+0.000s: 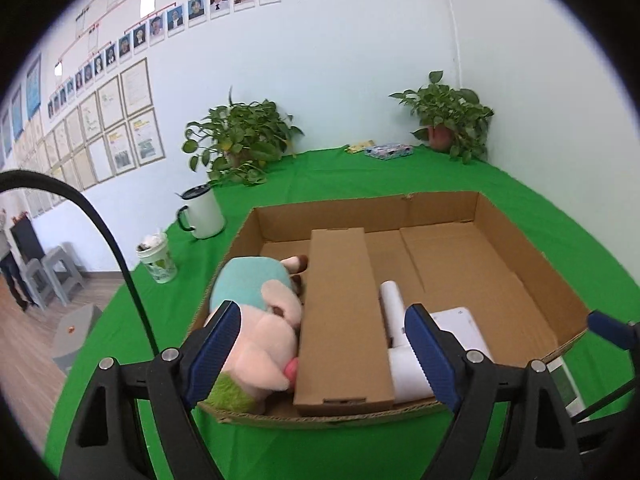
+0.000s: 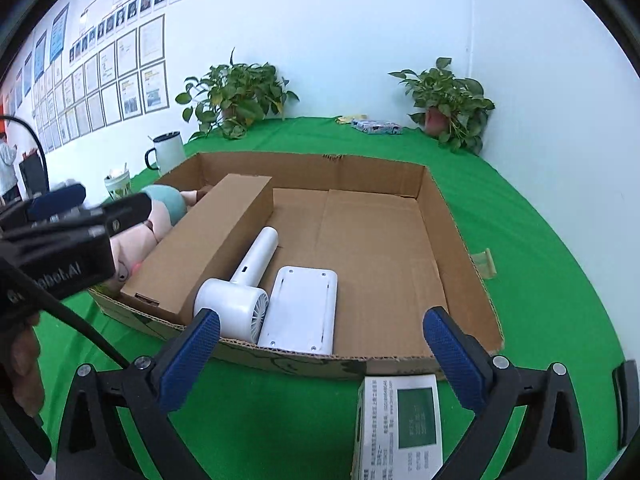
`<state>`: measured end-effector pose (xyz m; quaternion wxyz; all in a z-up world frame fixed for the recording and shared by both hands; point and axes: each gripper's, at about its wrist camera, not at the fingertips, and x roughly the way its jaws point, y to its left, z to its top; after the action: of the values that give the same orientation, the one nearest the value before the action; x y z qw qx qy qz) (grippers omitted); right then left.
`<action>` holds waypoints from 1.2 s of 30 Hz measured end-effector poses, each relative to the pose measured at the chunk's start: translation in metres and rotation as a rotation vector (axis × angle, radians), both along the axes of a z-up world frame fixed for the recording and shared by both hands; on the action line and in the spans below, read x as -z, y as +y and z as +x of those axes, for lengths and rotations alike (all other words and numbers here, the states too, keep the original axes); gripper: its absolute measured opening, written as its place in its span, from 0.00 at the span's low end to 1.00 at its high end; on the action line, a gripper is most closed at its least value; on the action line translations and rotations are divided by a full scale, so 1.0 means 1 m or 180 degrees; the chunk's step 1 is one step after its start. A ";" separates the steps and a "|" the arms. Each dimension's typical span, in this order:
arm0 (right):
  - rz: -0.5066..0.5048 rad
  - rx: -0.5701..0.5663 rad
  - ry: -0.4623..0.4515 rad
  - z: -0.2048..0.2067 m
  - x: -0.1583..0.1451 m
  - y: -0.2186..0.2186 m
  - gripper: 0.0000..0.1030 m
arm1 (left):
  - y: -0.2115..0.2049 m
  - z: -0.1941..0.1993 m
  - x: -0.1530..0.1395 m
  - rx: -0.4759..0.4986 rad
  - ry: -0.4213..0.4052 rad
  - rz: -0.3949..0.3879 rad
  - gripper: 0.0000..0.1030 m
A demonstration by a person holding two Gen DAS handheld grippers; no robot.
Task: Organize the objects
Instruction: 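Move the right gripper to the white medicine box and grasp it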
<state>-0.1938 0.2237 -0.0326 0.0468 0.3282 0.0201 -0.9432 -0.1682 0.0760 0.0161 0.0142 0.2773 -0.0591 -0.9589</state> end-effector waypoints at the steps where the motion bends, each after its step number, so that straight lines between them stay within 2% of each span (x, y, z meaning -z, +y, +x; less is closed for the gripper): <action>1: -0.0029 -0.0001 0.0009 0.004 -0.002 0.002 0.99 | 0.000 0.003 -0.001 -0.0025 0.0003 -0.0024 0.82; 6: -0.0001 0.0002 0.0063 0.021 -0.010 0.005 0.99 | -0.005 0.014 -0.001 -0.0019 -0.0010 0.0079 0.82; 14: 0.0012 -0.0098 0.0116 0.051 -0.021 0.002 0.99 | -0.001 0.033 -0.003 -0.0001 0.0024 -0.0001 0.82; 22: 0.0049 -0.0066 0.0157 0.067 -0.030 0.012 0.99 | 0.005 0.038 -0.003 0.0143 -0.0019 0.0111 0.82; 27: 0.0040 -0.0085 0.0091 0.065 -0.025 0.018 0.99 | 0.010 0.031 0.006 0.0305 -0.0222 0.0254 0.81; 31: 0.0040 -0.0070 0.0032 0.061 -0.017 0.024 0.99 | 0.008 0.022 0.018 0.0427 -0.0455 0.0460 0.81; 36: 0.0002 -0.0139 -0.0121 0.065 0.000 0.035 0.99 | 0.018 0.017 0.035 0.0680 -0.0712 0.0582 0.81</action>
<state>-0.1292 0.2586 -0.0330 0.0677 0.3455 0.0267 -0.9356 -0.1511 0.0937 -0.0190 -0.1197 0.3745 -0.0021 -0.9195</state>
